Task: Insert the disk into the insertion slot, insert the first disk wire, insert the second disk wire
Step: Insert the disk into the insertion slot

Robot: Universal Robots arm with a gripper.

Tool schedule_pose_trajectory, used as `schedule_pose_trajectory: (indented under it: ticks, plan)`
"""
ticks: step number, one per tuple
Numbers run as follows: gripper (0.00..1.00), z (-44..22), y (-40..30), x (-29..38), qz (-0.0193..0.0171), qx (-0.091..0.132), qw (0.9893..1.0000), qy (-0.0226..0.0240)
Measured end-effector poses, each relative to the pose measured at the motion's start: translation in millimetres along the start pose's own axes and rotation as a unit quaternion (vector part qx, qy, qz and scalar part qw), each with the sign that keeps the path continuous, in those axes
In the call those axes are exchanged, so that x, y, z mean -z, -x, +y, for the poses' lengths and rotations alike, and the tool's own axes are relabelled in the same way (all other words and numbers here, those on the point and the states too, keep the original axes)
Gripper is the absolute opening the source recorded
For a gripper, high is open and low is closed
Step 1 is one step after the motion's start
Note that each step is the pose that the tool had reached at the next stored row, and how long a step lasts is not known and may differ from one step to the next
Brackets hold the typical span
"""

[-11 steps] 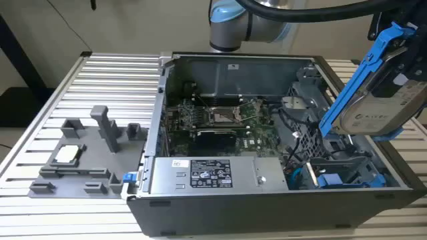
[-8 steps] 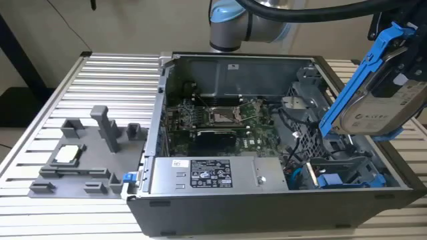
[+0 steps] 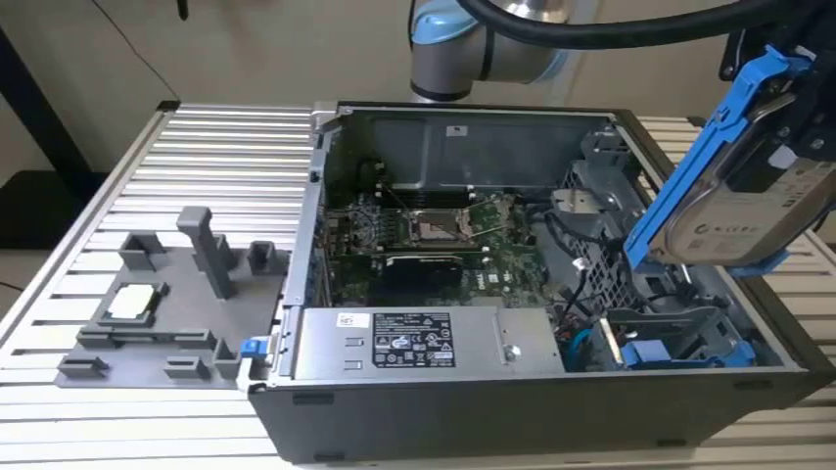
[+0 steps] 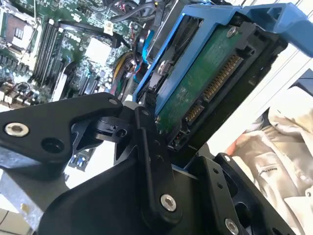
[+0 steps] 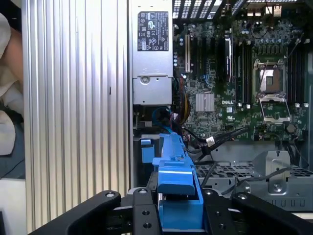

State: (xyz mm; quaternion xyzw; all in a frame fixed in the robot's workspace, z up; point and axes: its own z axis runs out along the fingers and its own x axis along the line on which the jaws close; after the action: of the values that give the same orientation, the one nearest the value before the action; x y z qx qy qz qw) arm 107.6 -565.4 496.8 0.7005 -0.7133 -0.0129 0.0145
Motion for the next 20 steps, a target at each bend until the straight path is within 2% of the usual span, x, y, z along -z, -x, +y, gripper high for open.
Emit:
schedule_pose_trajectory:
  ticks: [12,20]
  plan:
    - [0.33,-0.5,0.0,-10.4,-0.0008,0.000,1.0000,-0.0017]
    - [0.33,-0.9,0.1,-19.2,-0.0011,0.000,1.0000,-0.0062]
